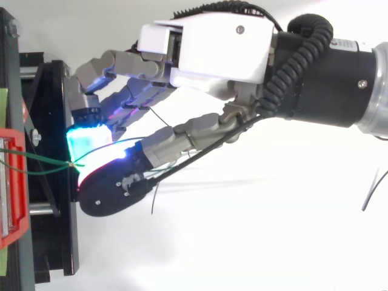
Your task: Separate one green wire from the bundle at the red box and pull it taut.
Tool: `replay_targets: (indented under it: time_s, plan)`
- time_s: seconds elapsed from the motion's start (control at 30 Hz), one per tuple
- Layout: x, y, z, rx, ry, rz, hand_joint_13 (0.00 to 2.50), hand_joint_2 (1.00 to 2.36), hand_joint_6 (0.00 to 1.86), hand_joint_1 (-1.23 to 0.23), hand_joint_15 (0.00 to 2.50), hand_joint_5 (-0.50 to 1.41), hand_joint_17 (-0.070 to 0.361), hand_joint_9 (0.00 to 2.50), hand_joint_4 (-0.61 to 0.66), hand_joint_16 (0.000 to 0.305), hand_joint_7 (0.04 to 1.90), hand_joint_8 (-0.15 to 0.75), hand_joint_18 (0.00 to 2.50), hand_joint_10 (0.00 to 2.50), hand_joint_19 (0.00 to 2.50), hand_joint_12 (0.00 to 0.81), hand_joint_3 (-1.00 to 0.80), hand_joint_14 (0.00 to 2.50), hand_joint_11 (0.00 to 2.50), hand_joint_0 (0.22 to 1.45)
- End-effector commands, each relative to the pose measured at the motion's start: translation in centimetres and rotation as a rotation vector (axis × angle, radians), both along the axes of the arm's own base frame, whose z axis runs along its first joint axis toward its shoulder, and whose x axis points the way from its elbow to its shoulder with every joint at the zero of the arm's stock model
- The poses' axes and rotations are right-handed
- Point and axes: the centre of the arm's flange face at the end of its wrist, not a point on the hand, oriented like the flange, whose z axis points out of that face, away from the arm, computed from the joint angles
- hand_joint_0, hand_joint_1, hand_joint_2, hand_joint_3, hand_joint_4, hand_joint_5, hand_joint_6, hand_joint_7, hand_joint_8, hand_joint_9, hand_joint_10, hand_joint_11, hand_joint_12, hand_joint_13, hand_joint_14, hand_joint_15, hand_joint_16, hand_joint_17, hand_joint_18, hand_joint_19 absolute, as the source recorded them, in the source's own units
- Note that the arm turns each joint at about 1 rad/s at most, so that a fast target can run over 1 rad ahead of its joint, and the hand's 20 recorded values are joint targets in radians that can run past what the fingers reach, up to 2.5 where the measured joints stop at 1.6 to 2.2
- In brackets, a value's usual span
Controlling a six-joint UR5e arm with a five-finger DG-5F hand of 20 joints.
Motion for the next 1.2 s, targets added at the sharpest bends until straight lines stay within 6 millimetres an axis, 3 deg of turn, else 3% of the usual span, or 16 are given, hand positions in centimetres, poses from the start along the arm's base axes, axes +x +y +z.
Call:
replay_targets:
  time_s: [0.0,0.6,0.87,1.17]
  plan:
    - [-0.08,-0.03,0.02,-0.001,0.004,0.0,0.69,1.0,0.77,-0.85,0.22,-0.19,0.1,0.71,0.21,0.045,1.16,0.308,0.51,0.01,0.31,0.39,-0.44,0.01,0.22,0.68]
    - [-0.39,-0.4,-0.02,-0.003,0.024,-0.003,0.73,1.0,0.8,-0.9,0.22,-0.2,0.099,0.71,0.21,0.044,1.12,0.297,0.6,0.01,0.29,0.386,-0.5,0.01,0.25,0.76]
    - [-0.38,-0.52,0.05,-0.003,0.023,-0.005,0.73,1.0,0.78,-0.87,0.24,-0.19,0.099,0.73,0.23,0.044,1.12,0.305,0.59,0.01,0.34,0.393,-0.5,0.01,0.25,0.59]
    - [-0.38,-0.52,0.05,-0.003,0.023,-0.005,0.73,1.0,0.76,-0.85,0.24,-0.18,0.104,0.74,0.24,0.046,1.14,0.324,0.59,0.01,0.34,0.406,-0.5,0.01,0.25,0.54]
